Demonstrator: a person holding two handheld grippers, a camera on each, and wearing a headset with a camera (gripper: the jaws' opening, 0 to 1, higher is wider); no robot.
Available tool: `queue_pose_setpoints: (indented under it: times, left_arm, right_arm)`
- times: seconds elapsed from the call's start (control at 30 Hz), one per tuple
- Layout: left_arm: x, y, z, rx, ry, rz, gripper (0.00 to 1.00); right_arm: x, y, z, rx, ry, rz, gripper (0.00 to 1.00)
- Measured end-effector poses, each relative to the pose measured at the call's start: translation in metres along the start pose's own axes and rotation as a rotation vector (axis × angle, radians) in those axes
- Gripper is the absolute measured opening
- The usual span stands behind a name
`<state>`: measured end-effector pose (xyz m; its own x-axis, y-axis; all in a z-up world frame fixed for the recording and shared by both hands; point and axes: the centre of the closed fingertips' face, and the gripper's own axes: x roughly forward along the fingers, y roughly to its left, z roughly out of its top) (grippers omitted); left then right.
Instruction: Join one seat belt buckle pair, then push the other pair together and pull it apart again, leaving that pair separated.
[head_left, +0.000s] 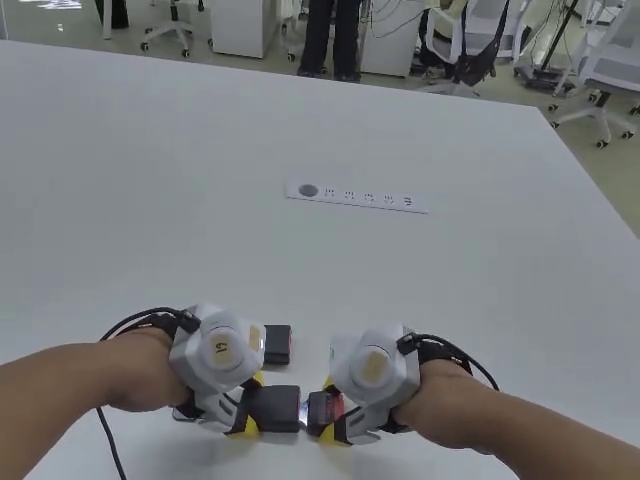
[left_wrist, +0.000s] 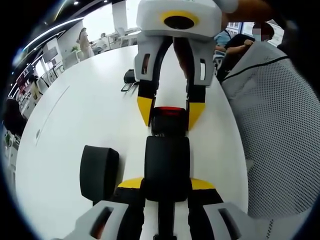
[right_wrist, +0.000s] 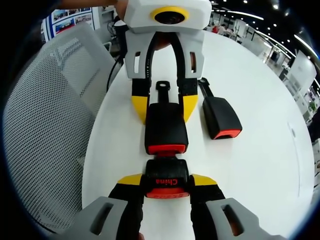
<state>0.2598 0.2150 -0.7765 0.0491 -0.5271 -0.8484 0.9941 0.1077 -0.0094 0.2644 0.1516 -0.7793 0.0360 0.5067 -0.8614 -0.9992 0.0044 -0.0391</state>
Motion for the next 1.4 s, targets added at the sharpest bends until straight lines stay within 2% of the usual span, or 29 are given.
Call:
queue_pose_setpoints:
  times: [0.1, 0.33, 0.47, 0.6, 0.73, 0.8, 0.93, 1.0, 1.13, 1.23, 1.27, 1.33, 1.4]
  left_arm:
    - [-0.001, 0.0, -0.001, -0.02, -0.008, 0.006, 0.34]
    - [-0.006, 0.0, -0.004, -0.036, 0.007, 0.037, 0.34]
    - [-0.019, -0.002, 0.002, -0.051, -0.022, 0.044, 0.35]
    - [-0.029, 0.002, 0.01, -0.048, -0.041, 0.062, 0.35]
    - [-0.037, 0.009, 0.017, -0.047, -0.058, 0.071, 0.35]
    - [-0.036, 0.016, 0.016, -0.039, -0.053, 0.08, 0.35]
    - [-0.036, 0.021, 0.017, -0.031, -0.047, 0.085, 0.35]
    - [-0.035, 0.028, 0.015, -0.036, -0.047, 0.093, 0.35]
    - [-0.035, 0.036, 0.019, -0.055, -0.053, 0.106, 0.37]
    - [-0.038, 0.046, 0.018, -0.066, -0.054, 0.118, 0.37]
    - [-0.04, 0.056, 0.015, -0.074, -0.058, 0.124, 0.38]
    - [-0.04, 0.056, 0.018, -0.071, -0.057, 0.131, 0.38]
    - [-0.041, 0.064, 0.016, -0.071, -0.053, 0.135, 0.38]
  right_arm:
    - [-0.002, 0.002, -0.001, -0.02, 0.002, -0.003, 0.33]
    - [-0.005, 0.002, -0.001, 0.021, -0.004, -0.011, 0.33]
    - [-0.018, 0.002, 0.003, 0.039, -0.026, -0.027, 0.37]
    - [-0.023, 0.001, 0.004, 0.039, -0.036, -0.021, 0.35]
    - [-0.036, 0.001, 0.005, 0.028, -0.039, -0.027, 0.33]
    - [-0.037, -0.004, 0.001, 0.029, -0.038, -0.032, 0.32]
    - [-0.045, -0.015, -0.009, 0.033, -0.031, -0.048, 0.3]
    - [-0.049, -0.02, -0.014, 0.044, -0.027, -0.056, 0.29]
    - [-0.056, -0.028, -0.029, 0.06, -0.006, -0.071, 0.28]
    - [-0.058, -0.038, -0.041, 0.068, 0.0, -0.084, 0.27]
    - [-0.062, -0.04, -0.045, 0.075, 0.003, -0.088, 0.27]
    - [-0.066, -0.045, -0.052, 0.077, 0.014, -0.095, 0.27]
    - [-0.068, -0.052, -0.061, 0.082, 0.023, -0.101, 0.27]
